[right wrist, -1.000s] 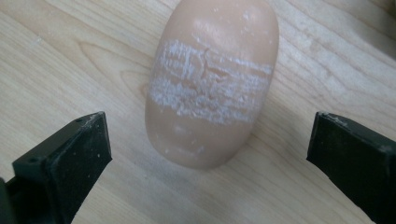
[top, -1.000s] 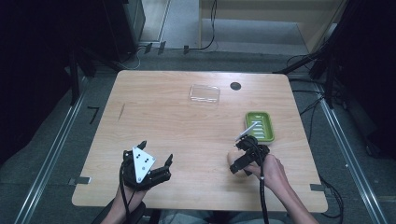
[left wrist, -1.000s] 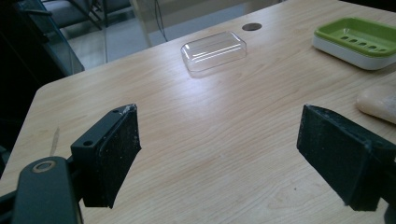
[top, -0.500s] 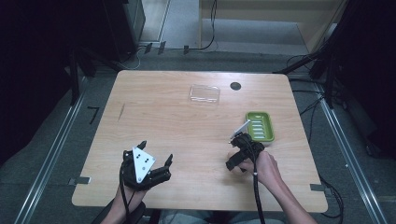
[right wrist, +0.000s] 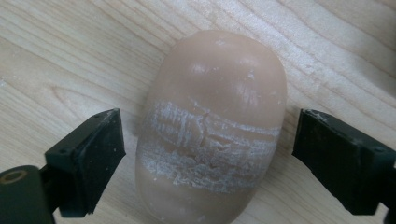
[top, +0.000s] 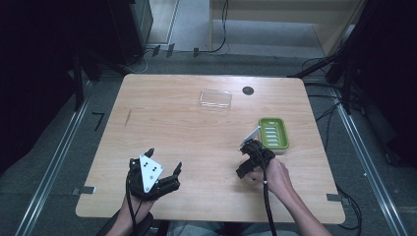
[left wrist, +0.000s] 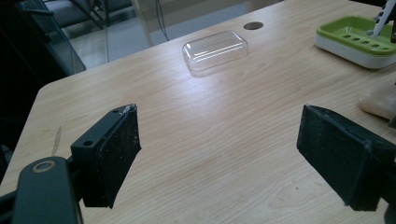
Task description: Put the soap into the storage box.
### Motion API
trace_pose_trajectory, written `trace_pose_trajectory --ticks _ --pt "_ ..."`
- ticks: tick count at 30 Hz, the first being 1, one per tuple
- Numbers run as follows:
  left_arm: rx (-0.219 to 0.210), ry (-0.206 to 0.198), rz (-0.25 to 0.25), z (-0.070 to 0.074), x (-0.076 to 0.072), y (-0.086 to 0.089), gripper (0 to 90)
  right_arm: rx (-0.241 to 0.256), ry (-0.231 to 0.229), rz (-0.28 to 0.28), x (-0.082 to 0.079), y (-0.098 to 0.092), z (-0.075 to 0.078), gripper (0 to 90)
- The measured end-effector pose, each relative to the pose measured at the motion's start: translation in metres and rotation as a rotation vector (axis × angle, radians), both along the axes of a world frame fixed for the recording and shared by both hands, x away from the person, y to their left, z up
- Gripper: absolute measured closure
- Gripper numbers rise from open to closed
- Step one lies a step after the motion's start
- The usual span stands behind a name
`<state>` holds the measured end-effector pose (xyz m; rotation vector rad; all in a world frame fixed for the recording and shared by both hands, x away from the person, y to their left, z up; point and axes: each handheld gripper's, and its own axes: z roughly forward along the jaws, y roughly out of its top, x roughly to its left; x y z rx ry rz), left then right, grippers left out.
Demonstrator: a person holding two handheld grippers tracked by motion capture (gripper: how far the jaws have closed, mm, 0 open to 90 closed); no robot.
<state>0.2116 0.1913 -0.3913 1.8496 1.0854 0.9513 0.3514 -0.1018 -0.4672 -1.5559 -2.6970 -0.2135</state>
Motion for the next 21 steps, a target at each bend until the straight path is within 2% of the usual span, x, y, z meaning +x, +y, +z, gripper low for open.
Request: trace_pose_trajectory --ticks 14,21 --pt "0.001 -0.001 0.0 0.0 0.0 0.0 14.0 -0.031 0.001 0.013 -0.0021 0.0029 0.0014 26.9" --pt "0.0 -0.001 0.0 0.0 -0.0001 0.0 14.0 -0.05 0.001 0.033 -0.0017 0.0031 0.0014 29.5"
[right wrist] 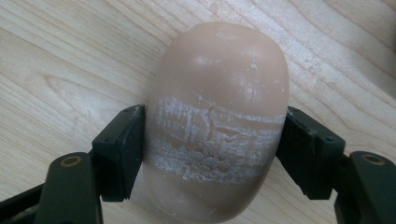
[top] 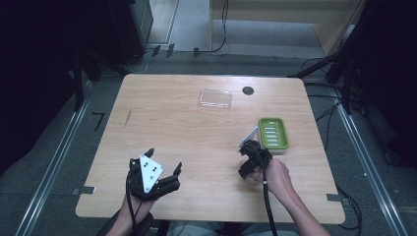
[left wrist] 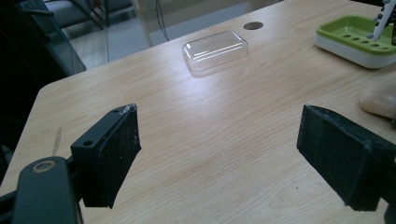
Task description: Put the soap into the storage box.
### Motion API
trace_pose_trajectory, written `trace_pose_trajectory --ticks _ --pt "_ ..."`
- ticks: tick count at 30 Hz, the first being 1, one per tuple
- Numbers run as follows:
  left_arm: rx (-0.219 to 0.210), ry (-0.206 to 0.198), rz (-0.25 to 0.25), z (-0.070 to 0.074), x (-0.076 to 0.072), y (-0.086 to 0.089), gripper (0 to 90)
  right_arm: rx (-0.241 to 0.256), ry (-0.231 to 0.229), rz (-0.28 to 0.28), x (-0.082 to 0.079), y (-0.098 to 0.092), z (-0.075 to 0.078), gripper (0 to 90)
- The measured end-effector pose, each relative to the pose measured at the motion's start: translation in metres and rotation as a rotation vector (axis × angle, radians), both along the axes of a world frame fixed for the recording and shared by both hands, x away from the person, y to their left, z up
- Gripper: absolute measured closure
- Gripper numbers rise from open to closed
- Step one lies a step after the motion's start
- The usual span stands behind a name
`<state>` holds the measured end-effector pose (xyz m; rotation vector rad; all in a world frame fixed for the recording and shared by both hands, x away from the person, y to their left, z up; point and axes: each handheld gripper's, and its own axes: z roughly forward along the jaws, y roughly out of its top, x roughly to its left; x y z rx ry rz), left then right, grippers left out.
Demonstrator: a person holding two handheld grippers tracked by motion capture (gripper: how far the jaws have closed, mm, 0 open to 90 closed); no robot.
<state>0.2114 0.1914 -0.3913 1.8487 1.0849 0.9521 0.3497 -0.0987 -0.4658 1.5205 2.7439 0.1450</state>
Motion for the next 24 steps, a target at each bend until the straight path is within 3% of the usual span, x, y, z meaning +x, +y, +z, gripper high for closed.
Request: trace_pose_trajectory --ticks 11,24 --pt "0.0 0.0 0.0 -0.0001 0.0 -0.0002 14.0 -0.045 0.002 0.03 -0.0002 0.0038 -0.0005 30.4" --pt "0.007 0.002 -0.001 -0.0002 -0.0003 -0.0008 14.0 -0.062 0.025 0.041 0.0026 0.0043 -0.0005 31.2"
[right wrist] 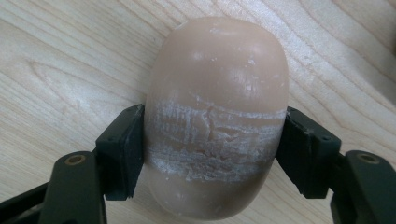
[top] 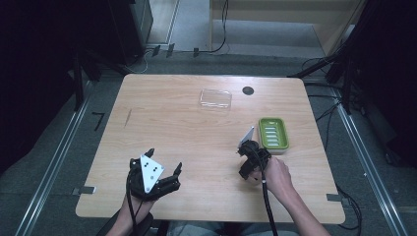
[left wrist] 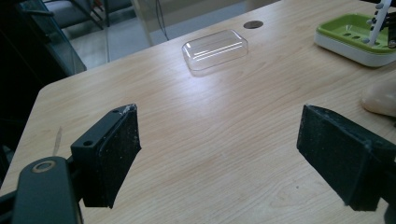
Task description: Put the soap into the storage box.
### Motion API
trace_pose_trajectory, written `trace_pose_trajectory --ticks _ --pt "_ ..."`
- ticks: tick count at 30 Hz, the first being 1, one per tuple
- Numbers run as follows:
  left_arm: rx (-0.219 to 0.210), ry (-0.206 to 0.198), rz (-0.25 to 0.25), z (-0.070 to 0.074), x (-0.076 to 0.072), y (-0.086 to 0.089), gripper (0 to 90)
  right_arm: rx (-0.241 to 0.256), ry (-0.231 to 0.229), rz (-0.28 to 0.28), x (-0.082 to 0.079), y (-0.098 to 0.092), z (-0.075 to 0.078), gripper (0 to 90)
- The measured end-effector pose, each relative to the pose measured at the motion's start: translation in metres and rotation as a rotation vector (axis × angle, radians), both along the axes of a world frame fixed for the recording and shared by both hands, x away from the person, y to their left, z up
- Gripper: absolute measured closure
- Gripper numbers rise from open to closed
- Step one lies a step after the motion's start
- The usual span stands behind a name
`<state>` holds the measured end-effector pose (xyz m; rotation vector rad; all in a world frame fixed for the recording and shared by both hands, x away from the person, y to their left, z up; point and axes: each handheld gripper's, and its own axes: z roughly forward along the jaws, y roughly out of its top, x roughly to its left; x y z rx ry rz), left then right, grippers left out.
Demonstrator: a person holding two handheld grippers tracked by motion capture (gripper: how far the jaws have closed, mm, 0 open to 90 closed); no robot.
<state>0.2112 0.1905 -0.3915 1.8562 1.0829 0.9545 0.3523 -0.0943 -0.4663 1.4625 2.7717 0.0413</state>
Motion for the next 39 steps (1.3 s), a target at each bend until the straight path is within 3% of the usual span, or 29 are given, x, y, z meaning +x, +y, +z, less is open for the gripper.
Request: trace_pose_trajectory --ticks 20,29,39 --pt "0.005 0.004 -0.015 -0.001 0.001 -0.001 14.0 0.014 -0.004 0.031 -0.001 -0.004 0.001 33.0" --pt "0.023 0.009 -0.037 -0.001 0.001 -0.003 14.0 0.018 -0.011 0.034 -0.003 -0.01 0.01 33.1" --pt "0.023 0.008 -0.02 -0.001 0.001 -0.002 14.0 0.017 -0.002 0.021 -0.004 -0.019 0.016 33.1"
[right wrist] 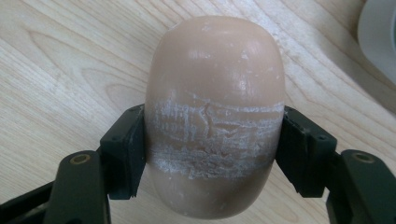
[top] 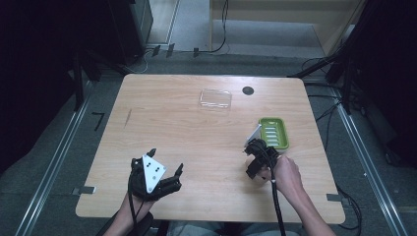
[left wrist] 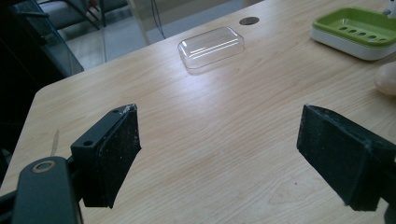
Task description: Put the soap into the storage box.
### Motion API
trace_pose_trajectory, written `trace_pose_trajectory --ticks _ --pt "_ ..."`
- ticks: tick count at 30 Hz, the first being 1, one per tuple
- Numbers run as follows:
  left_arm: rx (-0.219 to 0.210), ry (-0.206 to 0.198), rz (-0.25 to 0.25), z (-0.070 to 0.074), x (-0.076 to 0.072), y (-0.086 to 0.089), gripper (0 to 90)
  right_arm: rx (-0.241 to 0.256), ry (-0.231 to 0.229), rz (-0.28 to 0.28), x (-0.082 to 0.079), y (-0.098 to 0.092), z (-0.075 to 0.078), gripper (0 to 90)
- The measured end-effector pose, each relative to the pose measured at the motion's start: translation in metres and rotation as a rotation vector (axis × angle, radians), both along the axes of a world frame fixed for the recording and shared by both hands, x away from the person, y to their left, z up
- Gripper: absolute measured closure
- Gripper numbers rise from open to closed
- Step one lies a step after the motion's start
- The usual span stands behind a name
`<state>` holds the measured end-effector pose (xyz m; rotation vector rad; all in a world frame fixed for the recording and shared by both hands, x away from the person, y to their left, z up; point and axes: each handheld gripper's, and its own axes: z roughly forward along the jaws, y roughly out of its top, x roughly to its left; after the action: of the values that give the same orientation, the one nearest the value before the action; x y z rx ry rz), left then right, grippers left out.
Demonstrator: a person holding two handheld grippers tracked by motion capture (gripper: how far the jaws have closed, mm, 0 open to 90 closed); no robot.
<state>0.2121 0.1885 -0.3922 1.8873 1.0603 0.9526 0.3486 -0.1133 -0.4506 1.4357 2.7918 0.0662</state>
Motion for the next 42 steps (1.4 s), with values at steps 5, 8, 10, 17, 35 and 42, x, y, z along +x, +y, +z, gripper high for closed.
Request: trace_pose_trajectory --ticks 5,8,10,17,35,42 --pt "0.0 -0.001 -0.004 0.0 0.0 0.0 14.0 0.001 0.001 -0.005 0.001 -0.004 0.003 33.1" --pt "0.001 -0.001 -0.001 0.0 0.0 0.0 14.0 0.003 -0.001 -0.014 0.001 -0.006 0.005 33.1" --pt "0.001 -0.001 -0.002 0.0 0.0 0.0 14.0 0.003 -0.003 -0.012 0.002 -0.008 0.006 33.1" --pt "0.002 -0.002 -0.002 0.0 0.0 0.0 14.0 0.004 -0.008 -0.023 0.005 -0.013 0.009 33.1" --pt "0.001 -0.002 -0.007 0.0 0.0 -0.001 14.0 0.017 -0.045 -0.058 0.013 -0.022 0.019 33.1" --pt "0.009 0.0 -0.01 0.0 0.0 -0.001 14.0 0.022 -0.061 -0.089 0.017 -0.029 0.024 33.1"
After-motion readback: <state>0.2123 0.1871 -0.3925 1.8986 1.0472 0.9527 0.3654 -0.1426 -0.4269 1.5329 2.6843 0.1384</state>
